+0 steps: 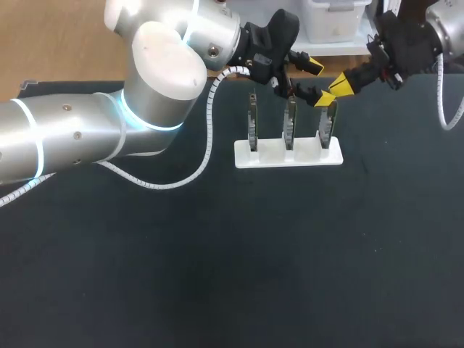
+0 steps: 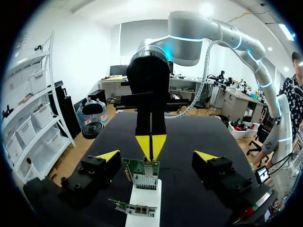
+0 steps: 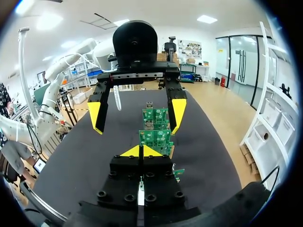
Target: Pick up the optical module with the left hand, and insert it into the network port with the right hand.
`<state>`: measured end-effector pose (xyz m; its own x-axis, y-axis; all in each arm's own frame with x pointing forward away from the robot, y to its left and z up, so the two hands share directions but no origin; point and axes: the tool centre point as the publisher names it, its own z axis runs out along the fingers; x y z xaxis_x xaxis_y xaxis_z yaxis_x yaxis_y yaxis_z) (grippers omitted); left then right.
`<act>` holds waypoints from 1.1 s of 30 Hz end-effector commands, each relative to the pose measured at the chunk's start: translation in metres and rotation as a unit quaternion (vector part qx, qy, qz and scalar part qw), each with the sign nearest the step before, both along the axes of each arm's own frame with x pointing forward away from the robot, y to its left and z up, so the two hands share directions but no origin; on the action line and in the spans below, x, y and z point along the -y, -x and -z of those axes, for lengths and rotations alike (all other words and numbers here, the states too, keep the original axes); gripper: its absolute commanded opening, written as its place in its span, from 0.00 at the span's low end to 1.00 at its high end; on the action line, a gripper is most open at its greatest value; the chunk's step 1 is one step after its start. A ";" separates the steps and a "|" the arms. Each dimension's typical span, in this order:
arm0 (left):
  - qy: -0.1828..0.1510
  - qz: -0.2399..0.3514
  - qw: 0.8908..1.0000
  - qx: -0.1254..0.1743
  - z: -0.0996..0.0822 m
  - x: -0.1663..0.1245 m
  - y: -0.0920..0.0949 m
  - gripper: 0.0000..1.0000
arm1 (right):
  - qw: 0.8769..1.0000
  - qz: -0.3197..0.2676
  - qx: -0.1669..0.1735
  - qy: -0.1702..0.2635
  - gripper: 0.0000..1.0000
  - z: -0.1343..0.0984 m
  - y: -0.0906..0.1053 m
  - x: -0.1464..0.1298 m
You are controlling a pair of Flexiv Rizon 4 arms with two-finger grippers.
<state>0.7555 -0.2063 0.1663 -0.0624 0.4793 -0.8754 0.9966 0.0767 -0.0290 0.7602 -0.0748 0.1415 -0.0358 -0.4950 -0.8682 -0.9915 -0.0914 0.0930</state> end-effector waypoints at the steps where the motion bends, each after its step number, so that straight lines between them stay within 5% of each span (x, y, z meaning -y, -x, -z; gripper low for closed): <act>1: -0.002 -0.001 1.000 -0.001 0.000 0.001 0.000 1.00 | 1.000 -0.002 -0.003 -0.001 0.00 0.007 -0.003 0.001; 11: -0.002 -0.001 1.000 -0.001 0.000 0.001 0.000 1.00 | 1.000 -0.002 0.000 -0.003 0.00 0.003 -0.002 0.001; 24: -0.002 -0.001 1.000 -0.001 0.000 0.001 0.000 1.00 | 0.999 0.003 0.050 -0.003 0.00 -0.032 -0.004 0.007; 33: 0.016 0.003 0.999 0.029 -0.022 0.004 -0.004 1.00 | 0.997 0.027 0.073 -0.002 0.00 -0.048 -0.002 0.025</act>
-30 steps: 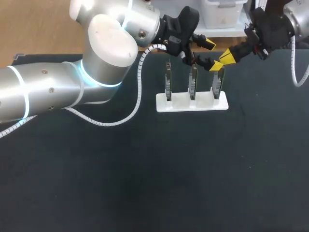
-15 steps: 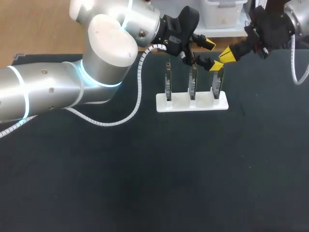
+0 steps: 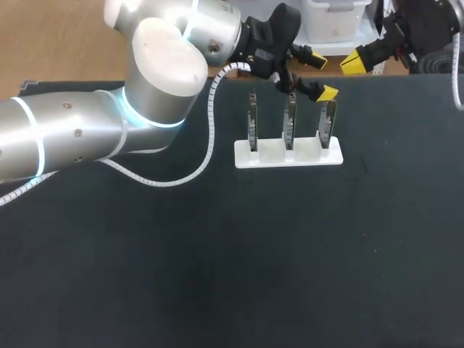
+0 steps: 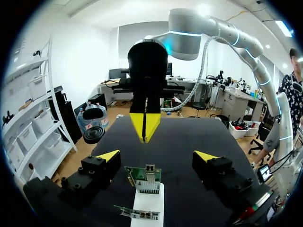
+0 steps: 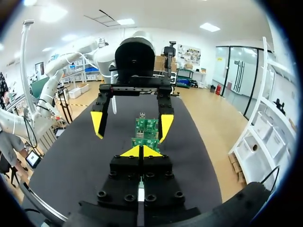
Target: Pick up the optical module with the left hand, and insert it into the network port with the right hand.
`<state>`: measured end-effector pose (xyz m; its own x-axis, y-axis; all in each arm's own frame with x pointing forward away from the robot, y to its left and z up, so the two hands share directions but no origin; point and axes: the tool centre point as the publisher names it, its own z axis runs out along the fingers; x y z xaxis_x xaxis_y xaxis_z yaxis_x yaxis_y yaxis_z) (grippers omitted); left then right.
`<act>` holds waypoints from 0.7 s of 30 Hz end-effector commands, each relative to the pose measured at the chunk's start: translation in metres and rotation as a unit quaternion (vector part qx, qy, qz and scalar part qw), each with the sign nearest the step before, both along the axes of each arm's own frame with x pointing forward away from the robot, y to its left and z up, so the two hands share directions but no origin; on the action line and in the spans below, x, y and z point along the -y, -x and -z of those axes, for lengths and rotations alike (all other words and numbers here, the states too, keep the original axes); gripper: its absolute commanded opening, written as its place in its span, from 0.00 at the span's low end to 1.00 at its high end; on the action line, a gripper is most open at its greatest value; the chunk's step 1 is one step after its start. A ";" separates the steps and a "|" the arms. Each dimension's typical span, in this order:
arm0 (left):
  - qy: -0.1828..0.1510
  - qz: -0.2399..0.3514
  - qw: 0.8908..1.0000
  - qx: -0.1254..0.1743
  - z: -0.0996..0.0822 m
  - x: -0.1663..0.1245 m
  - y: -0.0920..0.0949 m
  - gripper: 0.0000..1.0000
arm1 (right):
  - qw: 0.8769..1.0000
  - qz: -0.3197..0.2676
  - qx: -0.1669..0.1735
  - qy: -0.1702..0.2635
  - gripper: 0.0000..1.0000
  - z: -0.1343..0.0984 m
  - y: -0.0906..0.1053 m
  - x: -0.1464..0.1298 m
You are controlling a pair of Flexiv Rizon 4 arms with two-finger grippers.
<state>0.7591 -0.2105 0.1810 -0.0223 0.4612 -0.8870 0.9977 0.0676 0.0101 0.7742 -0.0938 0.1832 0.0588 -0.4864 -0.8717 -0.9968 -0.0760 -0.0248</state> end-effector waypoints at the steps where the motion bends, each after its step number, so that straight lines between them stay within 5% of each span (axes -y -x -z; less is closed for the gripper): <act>1: 0.008 -0.003 1.000 0.012 -0.011 0.000 -0.002 1.00 | 1.000 0.020 0.015 0.002 0.00 -0.007 0.013 0.007; 21: 0.035 -0.097 0.990 0.100 -0.072 -0.055 -0.018 1.00 | 0.998 0.052 0.032 0.004 0.00 -0.016 0.022 0.029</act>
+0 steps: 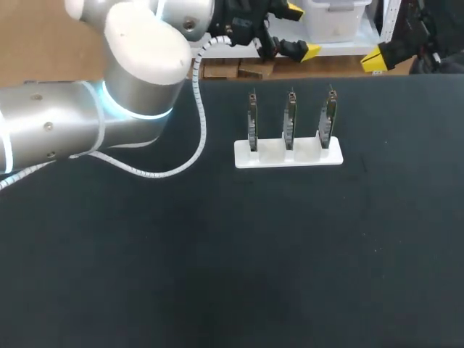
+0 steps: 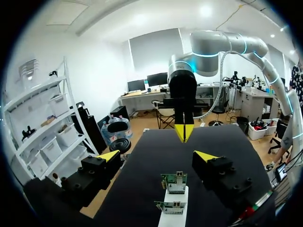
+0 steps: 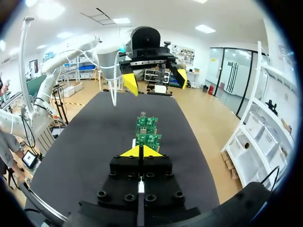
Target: Pick up the optical module with the left hand, and insert it into the network port with the right hand.
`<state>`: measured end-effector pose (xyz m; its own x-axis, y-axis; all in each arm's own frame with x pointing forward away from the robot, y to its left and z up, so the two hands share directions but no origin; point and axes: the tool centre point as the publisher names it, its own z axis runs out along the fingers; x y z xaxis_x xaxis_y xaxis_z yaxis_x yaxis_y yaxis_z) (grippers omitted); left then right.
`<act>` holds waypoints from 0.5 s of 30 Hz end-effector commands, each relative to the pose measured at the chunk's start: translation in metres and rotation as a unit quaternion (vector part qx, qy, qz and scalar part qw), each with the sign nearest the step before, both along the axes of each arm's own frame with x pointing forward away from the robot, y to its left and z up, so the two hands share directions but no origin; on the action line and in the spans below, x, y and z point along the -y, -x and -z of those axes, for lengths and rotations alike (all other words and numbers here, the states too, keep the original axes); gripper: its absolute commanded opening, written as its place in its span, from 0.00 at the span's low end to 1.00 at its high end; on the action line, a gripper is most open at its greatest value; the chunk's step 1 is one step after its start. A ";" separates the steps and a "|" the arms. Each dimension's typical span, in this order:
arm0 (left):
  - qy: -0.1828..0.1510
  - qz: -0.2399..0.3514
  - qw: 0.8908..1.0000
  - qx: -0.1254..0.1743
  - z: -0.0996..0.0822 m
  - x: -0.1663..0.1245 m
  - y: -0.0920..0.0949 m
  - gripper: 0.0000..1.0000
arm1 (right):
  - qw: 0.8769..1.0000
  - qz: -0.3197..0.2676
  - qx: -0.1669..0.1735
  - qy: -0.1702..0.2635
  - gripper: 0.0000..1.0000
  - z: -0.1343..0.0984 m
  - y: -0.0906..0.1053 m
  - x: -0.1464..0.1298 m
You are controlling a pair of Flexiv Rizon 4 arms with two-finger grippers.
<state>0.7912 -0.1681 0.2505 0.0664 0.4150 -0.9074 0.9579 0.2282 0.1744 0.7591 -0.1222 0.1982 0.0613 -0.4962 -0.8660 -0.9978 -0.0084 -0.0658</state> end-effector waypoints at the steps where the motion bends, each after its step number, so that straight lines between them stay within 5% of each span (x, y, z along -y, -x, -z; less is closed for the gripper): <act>1: 0.009 -0.018 1.000 0.016 -0.004 -0.013 0.014 1.00 | 1.000 0.018 0.012 -0.001 0.00 -0.001 0.006 0.001; 2: 0.013 -0.017 1.000 0.020 -0.006 -0.012 0.014 1.00 | 1.000 0.022 0.015 0.001 0.31 -0.002 0.006 0.001; 3: 0.013 -0.017 1.000 0.020 -0.006 -0.012 0.014 1.00 | 1.000 0.022 0.015 0.001 1.00 -0.002 0.006 0.001; 15: 0.013 -0.017 1.000 0.020 -0.006 -0.012 0.014 1.00 | 1.000 0.022 0.015 0.001 1.00 -0.002 0.006 0.001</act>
